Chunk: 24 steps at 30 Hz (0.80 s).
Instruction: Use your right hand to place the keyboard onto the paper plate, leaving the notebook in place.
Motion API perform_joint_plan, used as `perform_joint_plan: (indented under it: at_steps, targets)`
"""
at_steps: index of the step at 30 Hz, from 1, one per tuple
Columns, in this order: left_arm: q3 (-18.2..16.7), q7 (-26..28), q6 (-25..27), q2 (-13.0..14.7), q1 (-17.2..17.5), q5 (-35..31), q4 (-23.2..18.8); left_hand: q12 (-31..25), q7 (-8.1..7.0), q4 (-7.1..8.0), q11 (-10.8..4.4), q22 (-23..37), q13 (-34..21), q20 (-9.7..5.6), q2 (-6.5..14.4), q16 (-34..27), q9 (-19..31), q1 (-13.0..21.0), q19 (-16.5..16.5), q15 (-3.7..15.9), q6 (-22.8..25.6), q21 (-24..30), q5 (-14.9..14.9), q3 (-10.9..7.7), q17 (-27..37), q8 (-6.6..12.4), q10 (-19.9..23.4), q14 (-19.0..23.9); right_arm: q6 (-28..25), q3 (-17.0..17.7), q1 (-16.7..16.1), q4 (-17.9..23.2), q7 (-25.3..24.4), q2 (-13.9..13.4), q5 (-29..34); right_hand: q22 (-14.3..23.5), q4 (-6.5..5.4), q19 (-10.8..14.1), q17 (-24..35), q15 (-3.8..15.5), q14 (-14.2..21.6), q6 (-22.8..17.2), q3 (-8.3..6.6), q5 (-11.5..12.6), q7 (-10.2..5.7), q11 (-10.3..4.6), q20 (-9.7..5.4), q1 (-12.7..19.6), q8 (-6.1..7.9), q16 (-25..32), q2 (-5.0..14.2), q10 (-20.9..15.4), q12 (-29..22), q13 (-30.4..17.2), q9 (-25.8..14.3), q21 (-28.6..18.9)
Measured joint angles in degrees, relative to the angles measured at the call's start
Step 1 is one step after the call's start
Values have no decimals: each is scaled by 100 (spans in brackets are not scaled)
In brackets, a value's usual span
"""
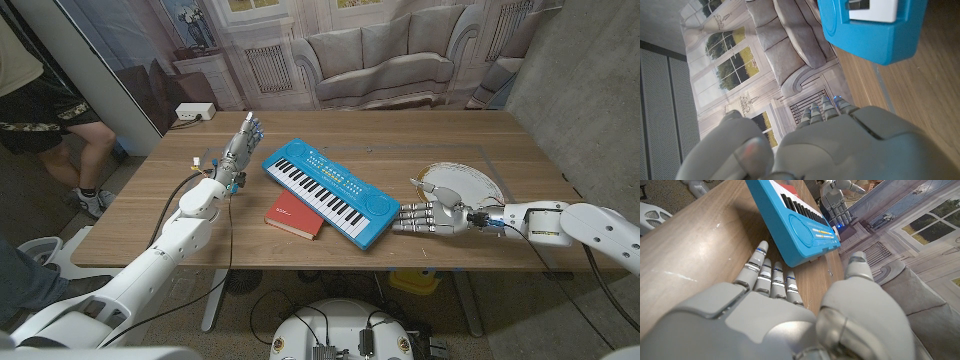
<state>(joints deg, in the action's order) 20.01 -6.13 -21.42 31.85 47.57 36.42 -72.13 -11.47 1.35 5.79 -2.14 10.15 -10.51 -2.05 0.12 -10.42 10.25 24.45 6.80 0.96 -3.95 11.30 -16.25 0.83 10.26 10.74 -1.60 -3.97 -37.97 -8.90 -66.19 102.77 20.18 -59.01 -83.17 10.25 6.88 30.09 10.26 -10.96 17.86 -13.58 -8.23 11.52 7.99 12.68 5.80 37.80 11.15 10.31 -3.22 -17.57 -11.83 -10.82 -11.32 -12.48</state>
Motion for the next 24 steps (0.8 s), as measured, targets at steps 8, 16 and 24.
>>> perform_joint_plan:
  at_steps: [8, 16, 24]
  targets:
    - [-3, -15, 1, 0, 1, 10, 32, 0, 0, -8, 0, 0, 0, 0, 3, 0, 0, 3, 0, 0, 0, 0, 0, 22, 0, 0, 0, 0, -123, -36, 60, -23, -75, 17, -141, 0, 0, 63, 0, -30, 30, 19, 0, 0, 19, 0, -1, -21, 0, 33, 21, 0, 0, 0, 0, 0]
    - [-5, -37, 1, -18, -5, 23, 82, 0, 0, -8, 0, 0, 0, 0, 3, 0, 0, 3, 0, 0, 0, 0, 0, 21, 0, 0, 0, 0, -217, -119, 186, -85, -133, 60, -257, 0, -24, 88, 0, -54, 54, 42, 24, 0, -4, 0, 17, -23, 0, 33, 23, 0, 0, 0, 0, 0]
    - [-5, -49, -14, -41, -33, 26, 126, 0, 0, 8, 0, 0, 0, 0, 2, 0, 0, 3, 0, 0, 0, 0, 0, 37, 0, 0, 0, 0, -300, -185, 270, -138, -165, 93, -338, 0, -24, 88, -1, -52, 53, 40, 24, 0, -2, 0, 16, -23, 0, 33, 23, 0, 0, 0, 1, 0]
